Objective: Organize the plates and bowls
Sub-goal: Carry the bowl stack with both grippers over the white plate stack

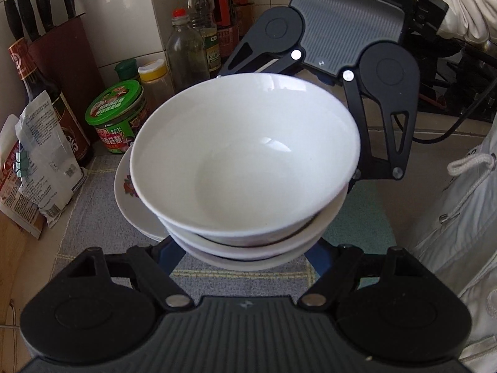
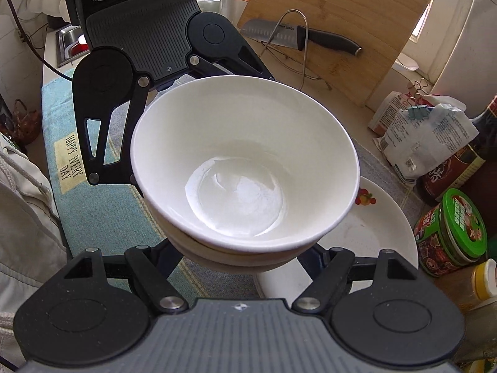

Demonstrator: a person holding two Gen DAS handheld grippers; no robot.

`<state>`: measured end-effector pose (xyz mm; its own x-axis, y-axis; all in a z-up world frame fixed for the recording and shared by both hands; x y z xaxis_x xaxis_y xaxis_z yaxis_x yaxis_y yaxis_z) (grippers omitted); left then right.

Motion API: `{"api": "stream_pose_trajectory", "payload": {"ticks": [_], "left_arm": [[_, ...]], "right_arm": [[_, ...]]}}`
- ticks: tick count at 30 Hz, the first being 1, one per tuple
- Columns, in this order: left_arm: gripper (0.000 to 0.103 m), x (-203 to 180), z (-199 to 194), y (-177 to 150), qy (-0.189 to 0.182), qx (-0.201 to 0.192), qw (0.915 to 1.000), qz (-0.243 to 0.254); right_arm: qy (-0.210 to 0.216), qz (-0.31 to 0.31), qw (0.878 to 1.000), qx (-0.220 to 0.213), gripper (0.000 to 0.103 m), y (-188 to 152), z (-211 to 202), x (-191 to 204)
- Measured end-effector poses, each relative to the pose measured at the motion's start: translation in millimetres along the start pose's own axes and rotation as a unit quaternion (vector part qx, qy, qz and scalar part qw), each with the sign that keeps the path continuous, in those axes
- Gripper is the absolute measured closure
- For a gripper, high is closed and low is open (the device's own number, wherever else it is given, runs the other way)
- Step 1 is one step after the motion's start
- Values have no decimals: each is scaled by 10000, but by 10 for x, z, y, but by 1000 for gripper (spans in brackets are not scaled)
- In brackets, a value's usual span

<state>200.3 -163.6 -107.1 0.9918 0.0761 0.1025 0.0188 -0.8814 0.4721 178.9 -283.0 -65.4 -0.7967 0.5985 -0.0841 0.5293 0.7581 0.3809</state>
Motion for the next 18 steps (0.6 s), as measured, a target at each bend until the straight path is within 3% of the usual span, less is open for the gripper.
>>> {"api": "stream_pose_trajectory", "payload": {"ticks": [18], "left_arm": [[22,315,414,415,74,3,9999,92]], "right_arm": [[-94,68,9999,98,21,-254,108,-629]]}}
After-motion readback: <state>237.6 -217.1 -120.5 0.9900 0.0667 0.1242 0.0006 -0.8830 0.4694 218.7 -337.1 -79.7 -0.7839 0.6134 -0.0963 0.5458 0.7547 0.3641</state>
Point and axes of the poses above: each gripper's, at about its wrist camera, not at the fingertips, and z roughly the way its jaws point, x to its left, y to its top, the point moved 4 cm from there along z, roughly the way its jaws point, and after that the axes turned 10 degrees about x, right-handed, at the moved point
